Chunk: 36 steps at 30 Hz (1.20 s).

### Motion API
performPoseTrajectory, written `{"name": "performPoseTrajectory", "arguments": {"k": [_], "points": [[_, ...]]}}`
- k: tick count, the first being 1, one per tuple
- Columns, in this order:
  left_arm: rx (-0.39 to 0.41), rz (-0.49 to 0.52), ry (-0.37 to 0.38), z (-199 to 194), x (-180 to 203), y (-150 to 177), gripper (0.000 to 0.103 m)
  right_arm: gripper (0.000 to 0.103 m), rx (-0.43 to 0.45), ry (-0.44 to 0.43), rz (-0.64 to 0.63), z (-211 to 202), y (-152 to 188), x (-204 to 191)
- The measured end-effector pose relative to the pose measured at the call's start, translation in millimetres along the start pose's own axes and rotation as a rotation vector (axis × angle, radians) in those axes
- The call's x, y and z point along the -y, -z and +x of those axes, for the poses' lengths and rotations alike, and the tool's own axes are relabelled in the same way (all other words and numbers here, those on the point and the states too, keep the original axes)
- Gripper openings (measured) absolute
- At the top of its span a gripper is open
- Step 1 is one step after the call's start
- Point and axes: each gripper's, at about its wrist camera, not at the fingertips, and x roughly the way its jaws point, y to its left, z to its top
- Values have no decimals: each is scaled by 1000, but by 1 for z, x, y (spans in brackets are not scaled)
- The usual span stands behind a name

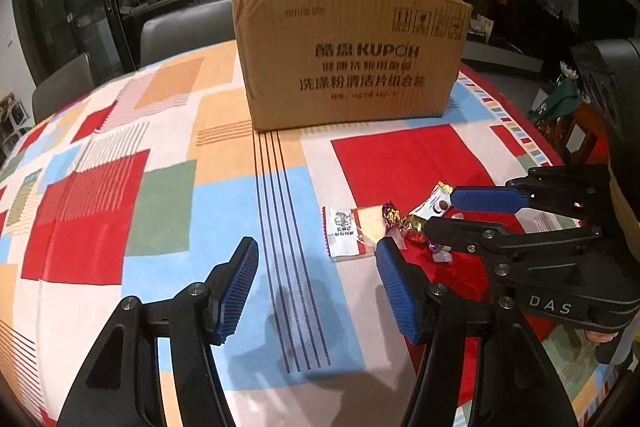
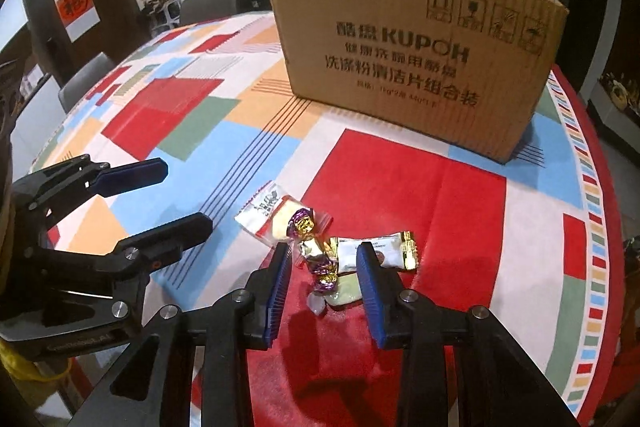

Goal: Organize snacks
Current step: 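Move both tools back to the remaining candies, then grasp the clear cake packet with the left gripper while the right grasps a purple-wrapped candy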

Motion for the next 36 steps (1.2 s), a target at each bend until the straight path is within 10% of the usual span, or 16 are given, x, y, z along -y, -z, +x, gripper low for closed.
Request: {"name": "performPoseTrajectory", "arguments": {"k": [14, 29, 36], "points": [[-39, -36, 47, 15, -3, 1, 60, 18, -61, -52, 16, 28, -1, -2], [-78, -37, 126, 44, 12, -11, 68, 18, 96, 2, 178, -10, 7, 24], [-99, 22, 44, 66, 29, -17, 68, 18, 99, 10, 242, -8, 13, 37]]}}
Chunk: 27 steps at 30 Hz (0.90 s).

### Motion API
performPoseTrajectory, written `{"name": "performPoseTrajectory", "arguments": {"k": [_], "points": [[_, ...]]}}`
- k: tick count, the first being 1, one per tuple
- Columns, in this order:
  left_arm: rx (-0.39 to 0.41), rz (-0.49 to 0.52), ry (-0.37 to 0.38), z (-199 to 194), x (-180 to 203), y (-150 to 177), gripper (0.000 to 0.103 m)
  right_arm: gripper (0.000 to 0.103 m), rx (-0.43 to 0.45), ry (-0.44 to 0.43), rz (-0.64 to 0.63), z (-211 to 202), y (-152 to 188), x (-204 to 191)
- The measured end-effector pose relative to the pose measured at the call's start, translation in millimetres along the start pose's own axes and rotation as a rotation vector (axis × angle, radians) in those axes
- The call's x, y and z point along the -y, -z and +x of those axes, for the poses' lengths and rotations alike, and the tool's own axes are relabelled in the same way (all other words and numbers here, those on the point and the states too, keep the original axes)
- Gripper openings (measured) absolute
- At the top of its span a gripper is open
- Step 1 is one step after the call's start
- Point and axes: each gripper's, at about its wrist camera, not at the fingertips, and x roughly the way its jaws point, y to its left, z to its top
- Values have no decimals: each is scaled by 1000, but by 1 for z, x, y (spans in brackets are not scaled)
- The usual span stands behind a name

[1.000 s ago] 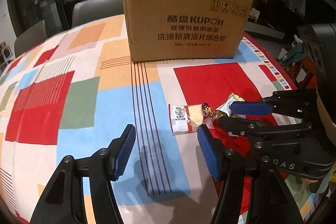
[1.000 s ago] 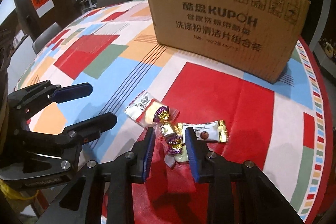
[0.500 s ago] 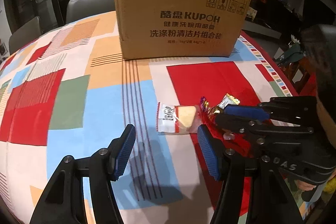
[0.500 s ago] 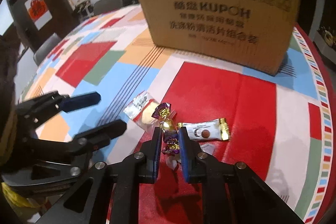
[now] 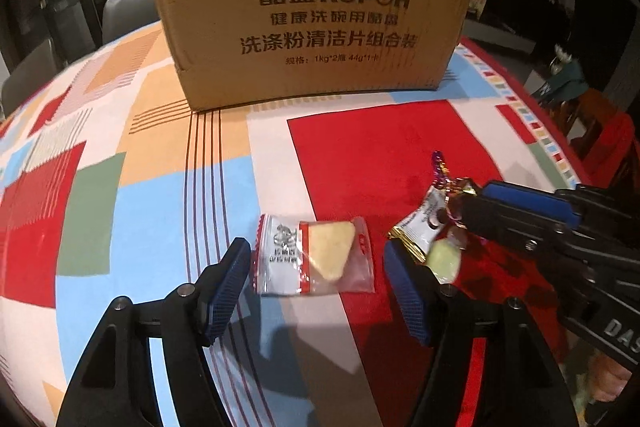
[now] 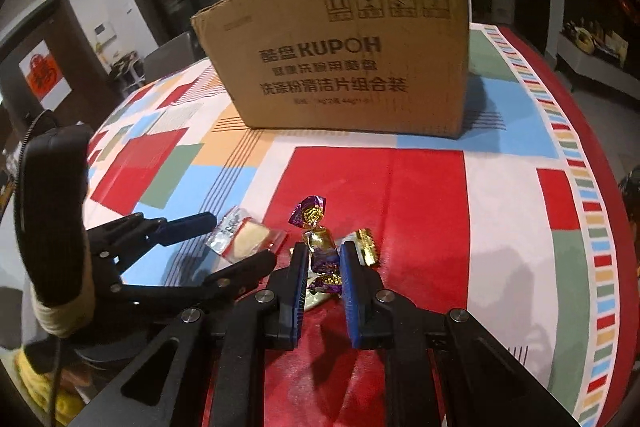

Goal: Organize snacks
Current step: 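Grasp the clear cake packet with the left gripper while the right grasps a purple-wrapped candy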

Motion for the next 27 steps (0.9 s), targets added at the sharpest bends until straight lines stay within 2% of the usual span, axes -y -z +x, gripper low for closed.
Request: {"name": "performPoseTrajectory", "arguments": {"k": [2, 3, 8, 9, 12, 19, 27], "points": [[11, 12, -22, 3, 3, 1, 66, 18, -1, 2, 6, 0, 1, 2], [14, 14, -25, 4, 4, 2, 60, 18, -1, 4, 8, 0, 1, 4], [43, 0, -4, 3, 2, 5, 55, 18, 5, 8, 12, -1, 2, 5], [54, -1, -6, 2, 1, 6, 42, 18, 7, 9, 11, -2, 2, 4], [55, -13, 7, -1, -2, 7, 37, 18, 8, 7, 7, -2, 2, 2], [73, -44, 26, -16, -7, 6, 33, 18, 13, -8, 1, -5, 3, -2], [147, -81, 49, -53, -12, -8, 33, 18, 65, -20, -6, -25, -8, -7]]}}
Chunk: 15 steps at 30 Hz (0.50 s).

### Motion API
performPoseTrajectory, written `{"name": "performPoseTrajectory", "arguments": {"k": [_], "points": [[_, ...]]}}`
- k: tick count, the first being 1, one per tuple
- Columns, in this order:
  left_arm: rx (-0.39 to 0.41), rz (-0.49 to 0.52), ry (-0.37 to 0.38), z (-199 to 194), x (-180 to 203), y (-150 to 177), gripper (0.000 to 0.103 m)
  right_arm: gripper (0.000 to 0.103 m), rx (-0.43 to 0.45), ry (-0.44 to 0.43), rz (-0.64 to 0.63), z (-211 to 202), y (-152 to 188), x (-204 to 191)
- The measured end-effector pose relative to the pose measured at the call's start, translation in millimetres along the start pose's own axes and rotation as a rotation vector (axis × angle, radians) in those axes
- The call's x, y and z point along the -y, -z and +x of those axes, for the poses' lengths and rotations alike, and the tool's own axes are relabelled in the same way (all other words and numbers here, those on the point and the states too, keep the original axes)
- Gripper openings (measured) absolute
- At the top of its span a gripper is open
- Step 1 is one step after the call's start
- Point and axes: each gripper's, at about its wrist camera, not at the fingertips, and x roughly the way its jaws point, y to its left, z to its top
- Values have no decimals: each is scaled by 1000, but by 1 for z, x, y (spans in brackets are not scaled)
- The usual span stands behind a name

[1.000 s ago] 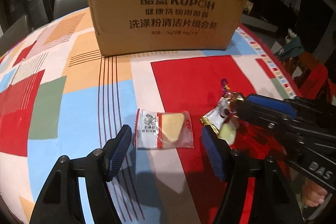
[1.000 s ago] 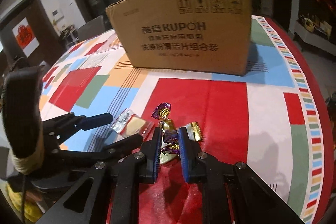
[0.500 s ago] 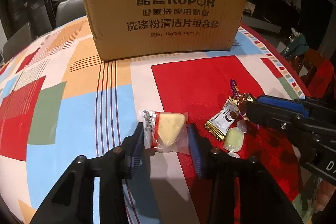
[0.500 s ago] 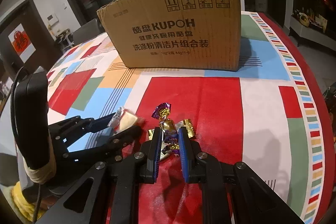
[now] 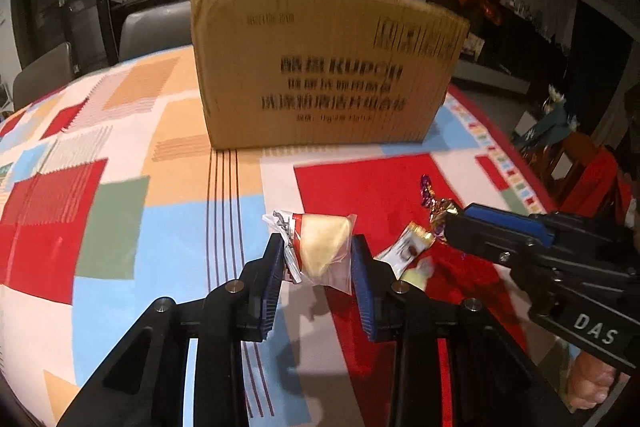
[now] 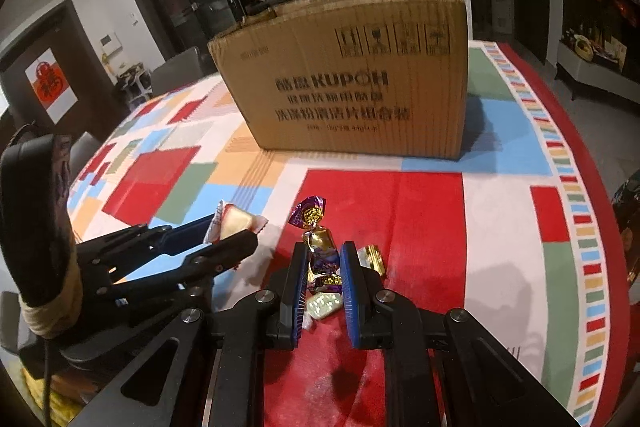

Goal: Organize snacks
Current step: 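Grasp the clear cake packet with the left gripper while the right grasps a purple-wrapped candy, then carry both items over the box and open both grippers to drop them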

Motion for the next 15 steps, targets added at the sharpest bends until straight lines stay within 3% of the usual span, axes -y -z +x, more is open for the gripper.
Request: {"name": "performPoseTrajectory", "arguments": {"k": [12, 15], "points": [[141, -31, 65, -55, 1, -52, 33, 18, 147, -10, -22, -48, -44, -8], [174, -12, 52, -63, 3, -66, 33, 18, 182, -5, -37, -57, -58, -11]]}}
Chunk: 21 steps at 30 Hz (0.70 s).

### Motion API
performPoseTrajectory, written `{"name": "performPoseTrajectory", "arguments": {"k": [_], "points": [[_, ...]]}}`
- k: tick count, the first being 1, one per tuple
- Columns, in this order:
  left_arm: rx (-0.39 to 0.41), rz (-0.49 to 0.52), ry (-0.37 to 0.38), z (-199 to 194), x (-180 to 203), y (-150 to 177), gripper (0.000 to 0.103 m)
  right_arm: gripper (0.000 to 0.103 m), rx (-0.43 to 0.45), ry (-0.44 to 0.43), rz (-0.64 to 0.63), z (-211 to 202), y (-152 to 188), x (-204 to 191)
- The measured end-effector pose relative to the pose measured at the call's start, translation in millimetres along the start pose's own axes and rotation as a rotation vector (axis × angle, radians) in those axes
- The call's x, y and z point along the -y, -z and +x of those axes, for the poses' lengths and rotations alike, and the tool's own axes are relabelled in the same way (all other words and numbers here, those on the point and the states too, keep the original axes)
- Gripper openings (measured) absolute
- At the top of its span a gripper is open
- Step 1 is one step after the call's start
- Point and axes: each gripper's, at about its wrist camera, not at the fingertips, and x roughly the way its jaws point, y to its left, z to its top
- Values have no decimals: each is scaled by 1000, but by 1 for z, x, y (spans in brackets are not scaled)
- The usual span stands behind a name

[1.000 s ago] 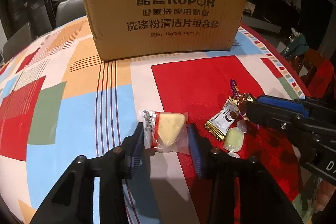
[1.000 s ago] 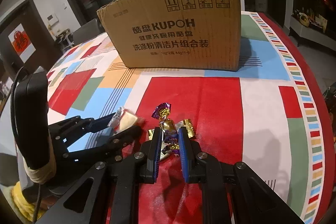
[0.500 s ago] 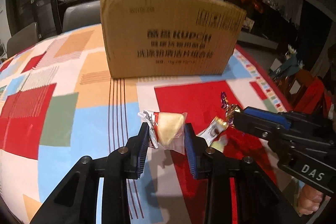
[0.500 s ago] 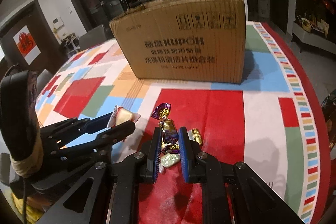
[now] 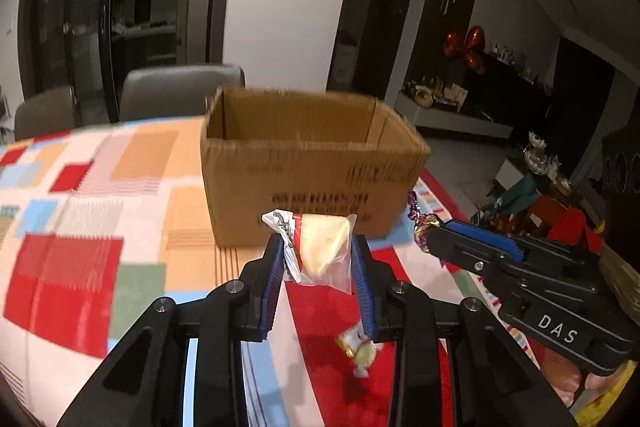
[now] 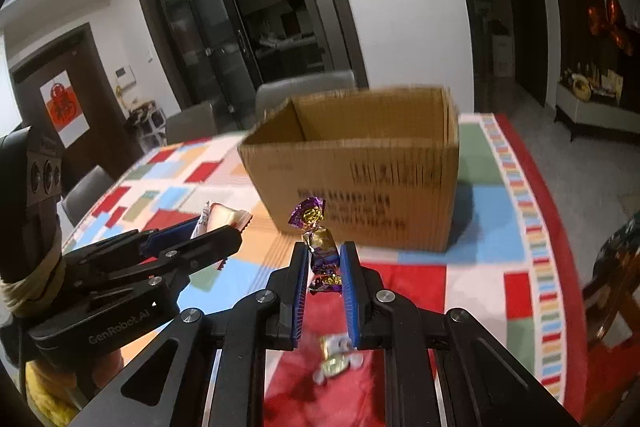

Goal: Organize snacks
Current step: 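Carry both items over the box and open both grippers to drop them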

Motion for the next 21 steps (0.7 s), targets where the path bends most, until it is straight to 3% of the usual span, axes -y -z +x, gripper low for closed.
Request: {"name": "performPoseTrajectory", "arguments": {"k": [12, 21], "points": [[71, 67, -24, 4, 2, -66, 33, 18, 80, 32, -45, -3, -62, -1], [69, 88, -18, 38, -7, -111, 33, 18, 93, 70, -65, 19, -101, 7]]}}
